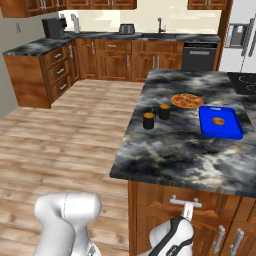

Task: Take the pizza cutter from the drawer on the right and place it on the dining counter for cutting.

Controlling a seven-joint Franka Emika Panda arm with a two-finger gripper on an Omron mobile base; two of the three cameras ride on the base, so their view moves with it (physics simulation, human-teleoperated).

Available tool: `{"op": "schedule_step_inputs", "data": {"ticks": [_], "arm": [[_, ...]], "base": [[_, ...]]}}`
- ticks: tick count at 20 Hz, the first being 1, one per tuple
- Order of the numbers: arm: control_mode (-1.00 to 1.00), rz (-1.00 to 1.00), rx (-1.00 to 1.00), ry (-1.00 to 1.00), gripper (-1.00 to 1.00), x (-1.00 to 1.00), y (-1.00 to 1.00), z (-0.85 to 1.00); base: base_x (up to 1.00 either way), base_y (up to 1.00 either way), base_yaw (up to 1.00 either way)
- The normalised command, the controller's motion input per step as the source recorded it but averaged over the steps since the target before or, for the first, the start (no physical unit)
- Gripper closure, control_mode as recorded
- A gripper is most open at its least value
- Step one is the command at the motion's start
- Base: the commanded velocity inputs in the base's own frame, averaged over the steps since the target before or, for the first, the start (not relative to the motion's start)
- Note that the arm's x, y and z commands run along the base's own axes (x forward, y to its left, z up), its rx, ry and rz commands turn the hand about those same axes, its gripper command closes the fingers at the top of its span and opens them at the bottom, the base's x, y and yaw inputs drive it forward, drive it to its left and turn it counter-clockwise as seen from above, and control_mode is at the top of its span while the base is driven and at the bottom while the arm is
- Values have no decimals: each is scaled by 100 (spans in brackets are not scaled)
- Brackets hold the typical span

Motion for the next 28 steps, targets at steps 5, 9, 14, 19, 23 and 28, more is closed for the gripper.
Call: {"op": "schedule_step_inputs", "data": {"ticks": [5,9,14,19,23,28], "arm": [[-100,0,0,5,-100,26,0,-20],[-100,0,0,4,-100,16,-1,-23],[-100,0,0,0,-100,16,-6,-29],[-100,0,1,0,-100,5,-22,-18],[-100,0,1,0,-100,7,-23,-9],[-100,0,0,0,-100,18,-15,-16]], "base": [[0,0,0],[0,0,0],[0,0,0],[0,0,0],[0,0,0],[0,0,0]]}}
